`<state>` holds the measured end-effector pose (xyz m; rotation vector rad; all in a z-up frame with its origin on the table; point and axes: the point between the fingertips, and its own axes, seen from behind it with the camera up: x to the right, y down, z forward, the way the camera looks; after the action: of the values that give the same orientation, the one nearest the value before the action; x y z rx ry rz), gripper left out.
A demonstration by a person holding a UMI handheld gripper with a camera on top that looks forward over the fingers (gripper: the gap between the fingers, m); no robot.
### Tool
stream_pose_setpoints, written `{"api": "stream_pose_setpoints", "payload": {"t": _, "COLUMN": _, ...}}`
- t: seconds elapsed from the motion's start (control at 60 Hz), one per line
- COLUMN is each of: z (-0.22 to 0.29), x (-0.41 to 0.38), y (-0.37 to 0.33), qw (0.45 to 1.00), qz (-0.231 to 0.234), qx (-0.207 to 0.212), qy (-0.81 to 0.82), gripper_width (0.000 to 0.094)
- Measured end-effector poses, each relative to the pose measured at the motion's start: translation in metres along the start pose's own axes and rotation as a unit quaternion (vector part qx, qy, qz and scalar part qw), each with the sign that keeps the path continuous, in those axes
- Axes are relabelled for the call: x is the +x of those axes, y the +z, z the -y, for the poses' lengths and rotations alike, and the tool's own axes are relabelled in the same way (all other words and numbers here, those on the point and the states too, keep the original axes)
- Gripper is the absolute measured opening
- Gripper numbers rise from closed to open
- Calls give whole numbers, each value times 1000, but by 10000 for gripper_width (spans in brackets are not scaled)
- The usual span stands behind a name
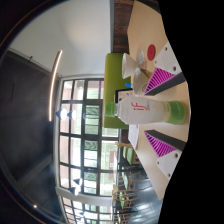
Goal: Pour water
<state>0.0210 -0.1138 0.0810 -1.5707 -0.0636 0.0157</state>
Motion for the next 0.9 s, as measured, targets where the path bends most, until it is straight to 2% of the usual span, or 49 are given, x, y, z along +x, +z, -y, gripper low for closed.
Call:
{"api": "stream_pose_setpoints", "payload": {"t": 0.033, "z": -1, "x": -2, "y": 9, "qw": 1000, "qz": -4, "qx": -1, "qy": -3, "gripper_width": 792}}
{"api": "stream_pose_setpoints", "payload": {"t": 0.083, "z": -4, "x": -4, "y": 21, "qw": 1000, "qz": -12, "qx": -3, "qy": -5, "gripper_width": 724}}
{"api": "stream_pose_setpoints", "payload": {"t": 0.1, "z": -4, "x": -3, "y": 24, "qw": 1000, "qz": -15, "qx": -5, "qy": -4, "gripper_width": 636}}
{"api": "stream_pose_setpoints", "payload": {"t": 0.117, "z": -5, "x": -2, "y": 27, "qw": 1000, "qz": -19, "qx": -6, "qy": -2, "gripper_width": 603}}
{"api": "stream_pose_setpoints", "payload": {"t": 0.15, "z": -9, "x": 1, "y": 31, "qw": 999, "qz": -29, "qx": -14, "qy": -1, "gripper_width": 420}}
{"api": "stream_pose_setpoints", "payload": {"t": 0.183, "z": -6, "x": -3, "y": 27, "qw": 999, "qz": -32, "qx": -10, "qy": 7, "gripper_width": 417}}
{"api": "stream_pose_setpoints", "payload": {"t": 0.35, "z": -5, "x": -9, "y": 27, "qw": 1000, "qz": -12, "qx": 4, "qy": -18, "gripper_width": 271}}
{"api": "stream_pose_setpoints", "payload": {"t": 0.417, "z": -5, "x": -9, "y": 28, "qw": 999, "qz": -8, "qx": 9, "qy": -31, "gripper_width": 270}}
{"api": "stream_pose_setpoints", "payload": {"t": 0.45, "z": -6, "x": -9, "y": 33, "qw": 999, "qz": -3, "qx": 11, "qy": -34, "gripper_width": 241}}
{"api": "stream_pose_setpoints", "payload": {"t": 0.583, "z": 2, "x": -32, "y": 25, "qw": 1000, "qz": 24, "qx": -11, "qy": -1, "gripper_width": 240}}
{"api": "stream_pose_setpoints", "payload": {"t": 0.65, "z": 15, "x": -42, "y": 26, "qw": 998, "qz": 40, "qx": -16, "qy": 47, "gripper_width": 240}}
{"api": "stream_pose_setpoints", "payload": {"t": 0.783, "z": 56, "x": -55, "y": 44, "qw": 987, "qz": 72, "qx": 5, "qy": 144, "gripper_width": 240}}
{"api": "stream_pose_setpoints", "payload": {"t": 0.867, "z": 86, "x": -58, "y": 57, "qw": 958, "qz": 84, "qx": 14, "qy": 272, "gripper_width": 242}}
{"api": "stream_pose_setpoints", "payload": {"t": 0.9, "z": 83, "x": -44, "y": 78, "qw": 936, "qz": 92, "qx": 18, "qy": 338, "gripper_width": 240}}
